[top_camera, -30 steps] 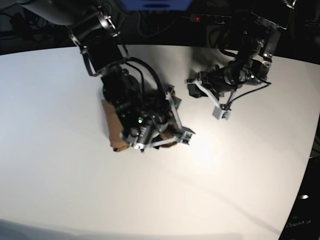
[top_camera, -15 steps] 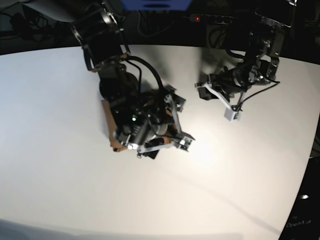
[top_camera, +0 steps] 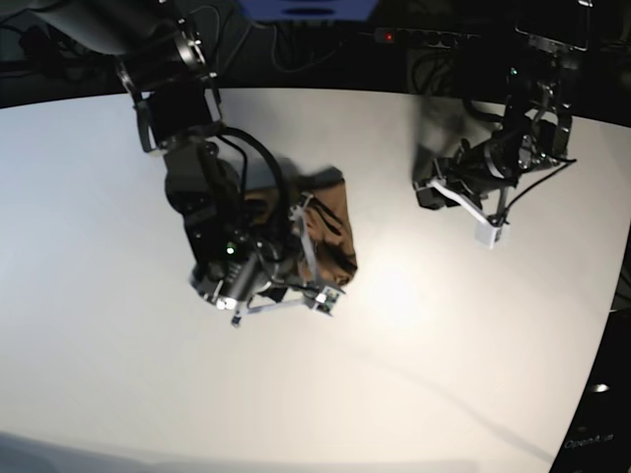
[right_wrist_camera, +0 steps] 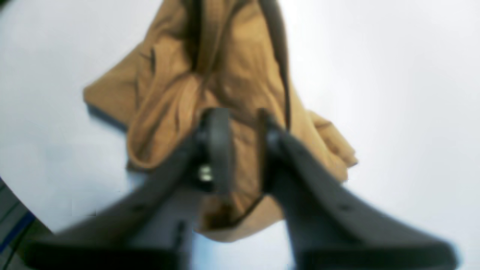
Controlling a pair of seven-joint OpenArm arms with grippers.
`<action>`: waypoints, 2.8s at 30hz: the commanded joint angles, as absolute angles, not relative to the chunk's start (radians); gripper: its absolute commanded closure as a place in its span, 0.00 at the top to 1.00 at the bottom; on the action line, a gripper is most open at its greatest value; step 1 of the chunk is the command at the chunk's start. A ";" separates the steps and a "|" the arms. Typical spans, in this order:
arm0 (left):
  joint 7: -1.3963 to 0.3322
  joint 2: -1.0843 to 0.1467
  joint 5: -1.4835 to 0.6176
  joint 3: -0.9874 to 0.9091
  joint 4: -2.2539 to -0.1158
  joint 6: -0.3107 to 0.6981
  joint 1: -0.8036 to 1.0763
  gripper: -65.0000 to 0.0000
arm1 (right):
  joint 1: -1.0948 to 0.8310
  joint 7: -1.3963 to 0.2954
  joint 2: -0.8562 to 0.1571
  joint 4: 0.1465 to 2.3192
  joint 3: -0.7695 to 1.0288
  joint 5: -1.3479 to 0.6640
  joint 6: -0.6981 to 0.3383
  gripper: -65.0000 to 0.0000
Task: Fold the T-shirt properly
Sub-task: 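Lower the collar end onto the stack and open the right gripper, then move the right gripper away and push the bundle with the left gripper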
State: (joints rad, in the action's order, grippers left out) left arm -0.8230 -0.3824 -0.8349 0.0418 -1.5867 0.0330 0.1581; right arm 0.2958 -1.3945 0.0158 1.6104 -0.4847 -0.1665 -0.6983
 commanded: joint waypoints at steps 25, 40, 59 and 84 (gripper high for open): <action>-0.811 -0.392 -0.852 0.035 -1.606 0.041 0.142 0.04 | 0.147 -1.288 0.048 1.624 -0.486 -0.168 -0.698 0.00; -0.811 -0.392 -0.852 0.041 -1.607 0.041 0.153 0.04 | 0.269 -1.349 -0.076 1.621 -0.489 -0.165 -0.698 0.00; -0.809 -0.346 -0.842 0.262 -1.623 0.041 0.165 0.04 | 0.389 -1.396 -0.174 1.623 -0.490 -0.165 -0.698 0.00; -0.750 -0.197 -0.779 0.357 -1.527 0.036 0.157 0.04 | 0.608 -1.041 -0.352 1.342 -0.875 -0.165 -0.698 0.00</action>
State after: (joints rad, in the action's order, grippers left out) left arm -0.7456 -0.2005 -0.7837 0.3553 -1.5188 0.0391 0.1631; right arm 0.5777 -1.0405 -0.3477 1.3285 -0.8841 -0.1707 -0.7029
